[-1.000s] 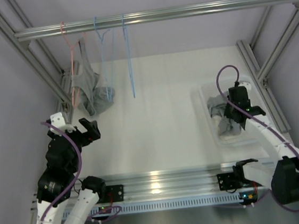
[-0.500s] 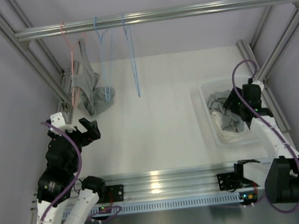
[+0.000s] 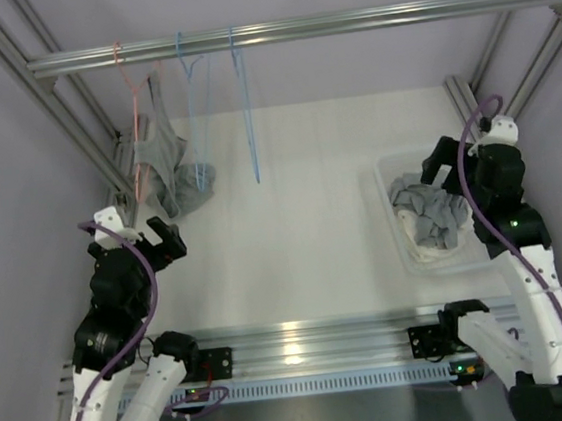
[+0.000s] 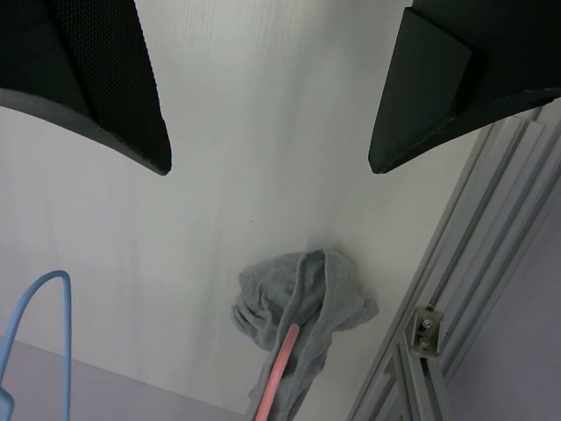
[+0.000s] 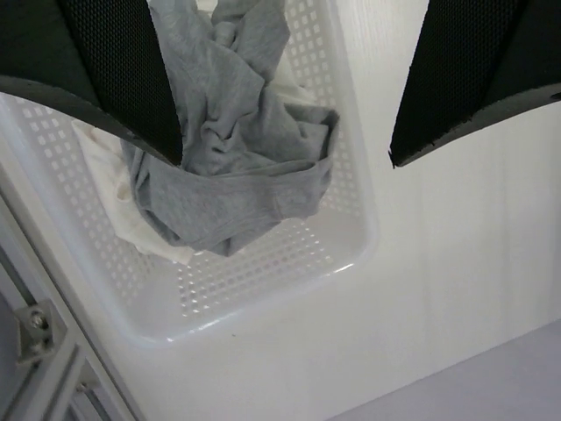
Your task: Remove the tank top from the hanger
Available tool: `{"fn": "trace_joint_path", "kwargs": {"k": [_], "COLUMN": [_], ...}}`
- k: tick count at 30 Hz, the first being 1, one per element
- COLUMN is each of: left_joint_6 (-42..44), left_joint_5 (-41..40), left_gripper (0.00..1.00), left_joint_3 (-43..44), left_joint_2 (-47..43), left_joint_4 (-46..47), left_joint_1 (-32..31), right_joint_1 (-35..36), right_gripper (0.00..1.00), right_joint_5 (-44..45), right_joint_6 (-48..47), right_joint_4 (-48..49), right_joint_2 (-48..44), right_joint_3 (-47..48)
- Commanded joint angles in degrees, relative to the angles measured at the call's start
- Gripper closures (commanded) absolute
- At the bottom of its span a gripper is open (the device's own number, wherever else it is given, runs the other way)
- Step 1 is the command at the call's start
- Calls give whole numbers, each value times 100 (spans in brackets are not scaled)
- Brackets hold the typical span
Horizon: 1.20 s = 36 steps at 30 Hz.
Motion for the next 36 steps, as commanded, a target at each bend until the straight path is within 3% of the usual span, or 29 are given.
{"fn": "trace_joint_path", "kwargs": {"k": [1, 4, 6, 8, 14, 21, 26, 36], "left_joint_6": [61, 157, 157, 149, 219, 254, 359, 412], "left_joint_5": [-370, -100, 418, 586, 569, 1096, 1543, 1958], "left_gripper": [1, 1, 1, 1, 1, 1, 1, 1], "left_joint_3": [84, 243, 278, 252, 392, 1050, 1535, 1201], "left_joint_2": [214, 661, 768, 733, 250, -163, -76, 47], "left_joint_4": [263, 246, 263, 255, -140, -782, -1353, -1424], "left_joint_1": [125, 650, 1003, 1259, 1260, 1260, 1251, 1251], "right_joint_1": [1170, 2296, 2658, 2685, 2694, 2703, 2711, 2720], "right_gripper": [1, 1, 1, 1, 1, 1, 1, 1], "right_joint_5": [319, 1855, 2106, 2019, 1571, 1930, 2071, 2010], "right_joint_6": [-791, -1021, -1013, -1021, -1320, -1417, -1399, -1136], "right_joint_4": [-493, -1310, -1811, -2041, -2717, -3008, -2965, -2692], "right_joint_2": [-245, -165, -253, -542, -1562, -2546, -2486, -2169], "right_joint_3": [795, 1506, 1790, 2037, 1976, 1554, 1624, 1387]}}
